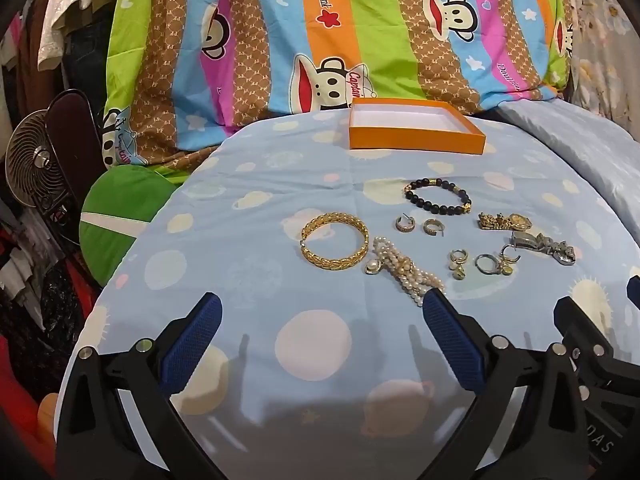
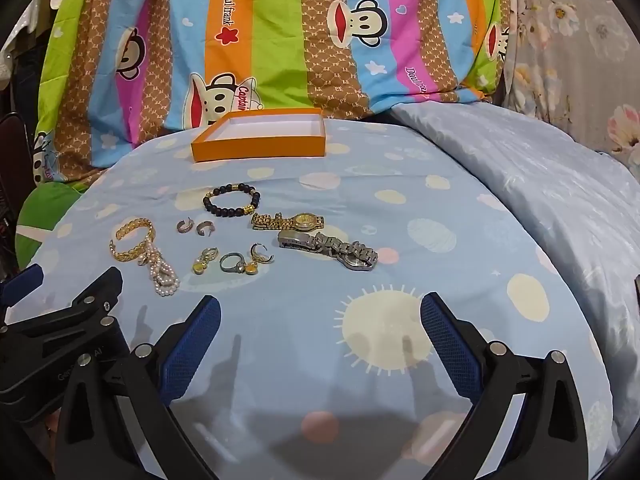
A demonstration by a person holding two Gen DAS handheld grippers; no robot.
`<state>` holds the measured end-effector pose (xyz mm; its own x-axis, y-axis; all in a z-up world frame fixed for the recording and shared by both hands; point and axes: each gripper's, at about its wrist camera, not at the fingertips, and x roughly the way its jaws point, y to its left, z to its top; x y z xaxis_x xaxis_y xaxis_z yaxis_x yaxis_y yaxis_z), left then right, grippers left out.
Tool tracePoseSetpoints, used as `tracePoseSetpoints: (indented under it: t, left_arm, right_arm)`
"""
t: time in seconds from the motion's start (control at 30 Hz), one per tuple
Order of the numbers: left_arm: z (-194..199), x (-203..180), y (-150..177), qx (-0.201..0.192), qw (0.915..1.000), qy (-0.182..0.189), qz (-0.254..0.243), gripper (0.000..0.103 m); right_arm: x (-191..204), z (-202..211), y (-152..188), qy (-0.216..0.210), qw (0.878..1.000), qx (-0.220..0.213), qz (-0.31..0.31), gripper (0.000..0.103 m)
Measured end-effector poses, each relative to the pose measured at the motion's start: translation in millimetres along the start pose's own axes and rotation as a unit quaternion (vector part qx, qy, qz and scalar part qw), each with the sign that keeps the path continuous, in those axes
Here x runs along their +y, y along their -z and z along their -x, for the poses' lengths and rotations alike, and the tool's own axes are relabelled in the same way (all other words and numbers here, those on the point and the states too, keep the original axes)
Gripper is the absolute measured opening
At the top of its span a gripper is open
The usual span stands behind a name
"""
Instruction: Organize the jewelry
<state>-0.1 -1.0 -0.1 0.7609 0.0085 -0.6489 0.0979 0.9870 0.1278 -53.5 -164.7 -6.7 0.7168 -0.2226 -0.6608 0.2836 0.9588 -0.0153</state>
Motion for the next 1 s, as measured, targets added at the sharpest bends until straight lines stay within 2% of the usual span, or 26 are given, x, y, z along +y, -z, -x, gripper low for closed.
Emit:
tracePoseSetpoints:
  t: [1.0]
  left_arm:
    - [4, 3, -2, -0.005, 0.9999, 0.005, 0.007, 0.097]
  right_arm:
    - [-2, -1, 0, -0.005, 1.0, 0.005, -0.007, 0.098]
